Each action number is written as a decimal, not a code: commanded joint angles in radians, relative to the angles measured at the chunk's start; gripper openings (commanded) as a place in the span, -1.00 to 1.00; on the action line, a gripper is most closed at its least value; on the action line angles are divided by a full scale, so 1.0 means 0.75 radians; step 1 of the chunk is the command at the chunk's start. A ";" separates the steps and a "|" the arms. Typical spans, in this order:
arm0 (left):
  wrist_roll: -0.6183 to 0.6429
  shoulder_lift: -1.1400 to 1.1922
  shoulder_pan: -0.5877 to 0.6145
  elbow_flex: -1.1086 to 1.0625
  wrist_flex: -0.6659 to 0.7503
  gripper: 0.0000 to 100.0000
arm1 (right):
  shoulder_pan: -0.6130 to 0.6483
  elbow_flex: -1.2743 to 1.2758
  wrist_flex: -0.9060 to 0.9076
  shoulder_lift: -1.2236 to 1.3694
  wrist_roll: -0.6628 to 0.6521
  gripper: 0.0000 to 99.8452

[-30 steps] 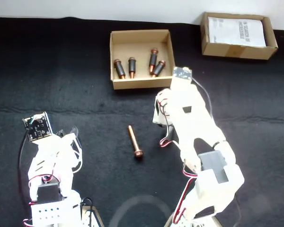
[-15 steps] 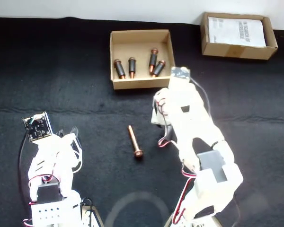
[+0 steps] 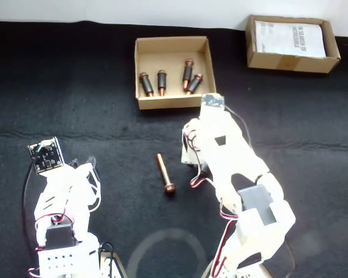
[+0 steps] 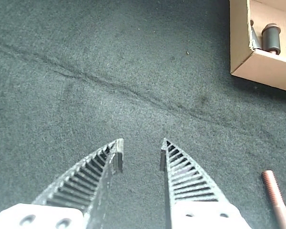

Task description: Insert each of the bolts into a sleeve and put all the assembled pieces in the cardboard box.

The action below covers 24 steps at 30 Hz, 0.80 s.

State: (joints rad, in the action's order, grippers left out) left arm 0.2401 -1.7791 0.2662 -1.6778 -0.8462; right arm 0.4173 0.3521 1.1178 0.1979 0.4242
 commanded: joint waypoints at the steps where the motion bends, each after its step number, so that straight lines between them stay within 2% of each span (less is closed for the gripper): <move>1: -0.008 -0.028 0.011 -0.024 0.014 -0.71 | -0.011 0.005 -0.013 -0.009 0.010 -0.67; 5: -0.008 -0.028 0.011 -0.024 0.014 -0.71 | -0.011 0.005 -0.034 -0.005 0.010 -0.71; 9: -0.008 -0.028 0.009 -0.024 0.000 -0.71 | -0.013 0.005 -0.089 -0.003 0.010 -0.99; 18: -0.008 -0.028 0.009 -0.024 0.000 -0.71 | -0.103 0.005 -0.085 -0.011 0.002 -0.99; 24: -0.008 -0.028 0.007 -0.024 0.000 -0.71 | -0.240 -0.138 0.111 -0.087 -0.002 -0.99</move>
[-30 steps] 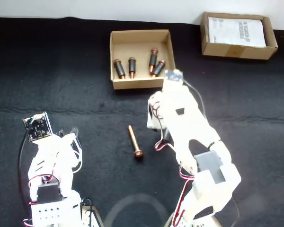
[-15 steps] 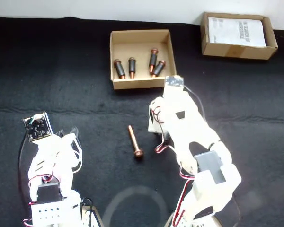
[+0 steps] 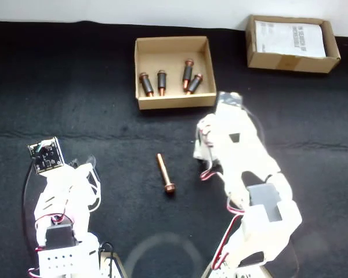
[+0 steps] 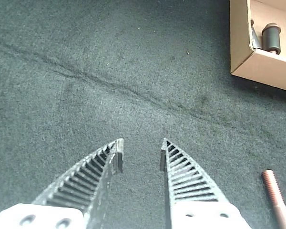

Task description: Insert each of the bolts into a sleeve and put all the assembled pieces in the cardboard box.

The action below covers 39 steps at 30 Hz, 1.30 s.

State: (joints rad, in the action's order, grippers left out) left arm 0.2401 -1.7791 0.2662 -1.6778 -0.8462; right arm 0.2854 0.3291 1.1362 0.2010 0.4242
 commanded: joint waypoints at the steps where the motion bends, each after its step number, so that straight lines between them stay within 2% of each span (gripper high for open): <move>1: -0.008 -0.028 0.007 -0.024 0.000 -0.71 | -0.081 -0.144 0.118 -0.128 -0.002 -0.99; 7: -0.008 -0.028 0.007 -0.024 -0.002 -0.71 | -0.111 -0.285 0.236 -0.392 -0.002 -0.99; 17: -0.037 0.032 0.005 -0.028 0.006 -0.71 | -0.107 -0.300 0.382 -0.934 -0.002 -0.99; 20: -0.106 0.128 -0.015 -0.032 0.090 -0.71 | -0.107 -0.296 0.435 -1.098 -0.004 -0.99; 27: -0.110 0.334 -0.024 -0.034 0.274 -0.71 | -0.107 -0.289 0.607 -1.449 -0.115 -0.99; 33: -0.110 0.414 -0.042 -0.034 0.313 -0.71 | -0.118 -0.161 0.768 -1.697 -0.125 -0.99; 36: -0.113 0.418 -0.058 -0.034 0.317 -0.71 | -0.234 0.038 0.729 -1.863 -0.125 -0.99; 39: -0.143 0.418 -0.066 -0.034 0.315 -0.71 | -0.439 0.275 0.553 -2.055 -0.133 -0.99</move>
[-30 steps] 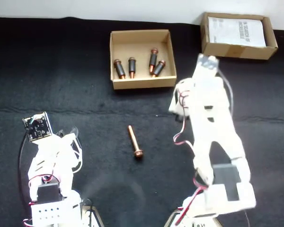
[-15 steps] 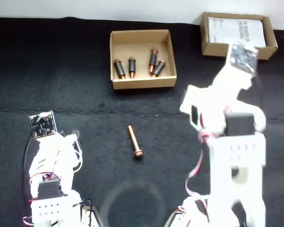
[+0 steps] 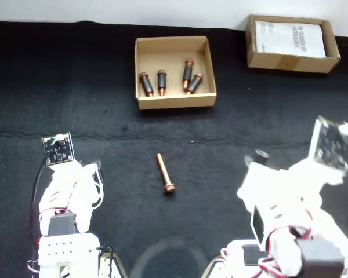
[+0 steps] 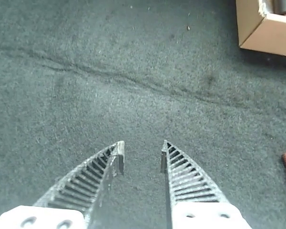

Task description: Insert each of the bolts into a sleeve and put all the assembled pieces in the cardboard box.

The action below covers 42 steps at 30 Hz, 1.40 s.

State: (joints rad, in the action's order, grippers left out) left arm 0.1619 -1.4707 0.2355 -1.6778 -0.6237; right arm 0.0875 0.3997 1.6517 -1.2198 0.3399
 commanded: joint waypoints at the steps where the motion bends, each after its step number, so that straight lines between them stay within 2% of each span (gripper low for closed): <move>1: -0.096 0.007 -0.026 -0.034 0.018 -0.71 | -0.253 0.267 -0.202 -0.228 -0.053 -0.99; 4: -0.364 0.005 -0.040 -0.021 0.000 -0.71 | -0.488 0.553 -0.455 -0.447 -0.225 -0.99; 6: -0.534 0.003 -0.075 0.003 -0.078 -0.71 | -0.639 0.760 -0.629 -0.605 -0.319 -0.99; 9: -0.687 0.003 -0.103 0.054 -0.223 -0.71 | -0.813 1.042 -0.828 -0.825 -0.407 -0.99; 16: -0.992 0.001 -0.101 0.128 -0.464 -0.72 | -1.036 1.274 -0.928 -0.789 -0.428 -0.99; 22: -1.009 0.001 -0.105 0.163 -0.501 -0.98 | -1.214 1.460 -1.106 -0.789 -0.432 -0.99; 26: -1.009 0.007 -0.165 0.181 -0.509 -0.98 | -1.370 1.607 -1.312 -0.789 -0.434 -0.99; 31: -1.004 0.011 -0.359 0.267 -0.644 -0.98 | -1.539 1.793 -1.629 -0.789 -0.444 -0.99; 34: -1.002 0.013 -0.498 0.318 -0.734 -0.98 | -1.609 1.885 -1.801 -0.774 -0.540 -0.99; 42: -1.002 0.013 -0.740 0.369 -0.843 -0.98 | -1.746 1.881 -1.814 -0.787 -0.567 -0.99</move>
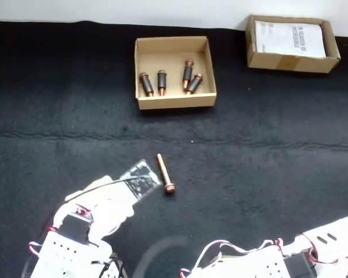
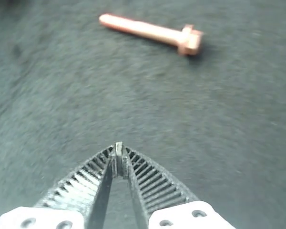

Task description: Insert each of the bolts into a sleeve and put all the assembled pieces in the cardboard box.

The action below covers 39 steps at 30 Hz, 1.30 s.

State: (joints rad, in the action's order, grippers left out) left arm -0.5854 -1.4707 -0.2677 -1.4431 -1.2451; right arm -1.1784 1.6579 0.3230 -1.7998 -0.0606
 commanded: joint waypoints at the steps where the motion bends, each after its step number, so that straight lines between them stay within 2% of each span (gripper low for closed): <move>1: -0.004 0.015 -0.093 0.054 -0.012 -0.98 | -0.083 0.204 -0.042 -0.013 -0.033 -0.99; 5: 0.035 0.015 -0.167 0.048 0.070 -0.98 | -0.189 0.204 -0.042 -0.013 -0.033 -0.99; 12: 0.358 0.015 -0.171 -0.136 0.597 -0.98 | -0.347 0.204 -0.042 -0.013 -0.033 -0.99; 14: 0.452 0.015 -0.173 -0.193 0.685 -0.98 | -0.390 0.204 -0.042 -0.013 -0.033 -0.99; 21: 0.734 0.017 -0.185 -0.191 0.702 -0.98 | -0.482 0.204 -0.042 -0.013 -0.035 -0.99; 24: 0.759 0.075 -0.210 -0.120 0.700 -0.98 | -0.490 0.204 -0.042 -0.013 -0.035 -0.99; 27: 0.759 0.263 -0.191 0.075 0.700 -0.98 | -0.498 0.204 -0.042 -0.013 -0.035 -0.99; 32: 0.757 0.766 -0.177 0.433 0.700 -0.98 | -0.488 0.204 -0.042 -0.013 -0.106 -0.99; 39: 0.757 1.370 -0.183 0.625 0.700 -0.98 | -0.488 0.204 -0.042 -0.013 -0.117 -0.99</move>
State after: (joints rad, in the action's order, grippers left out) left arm -0.0207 -0.5976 -0.4120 -1.0518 -0.7357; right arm -1.5420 1.6579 0.3214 -1.7998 -0.1143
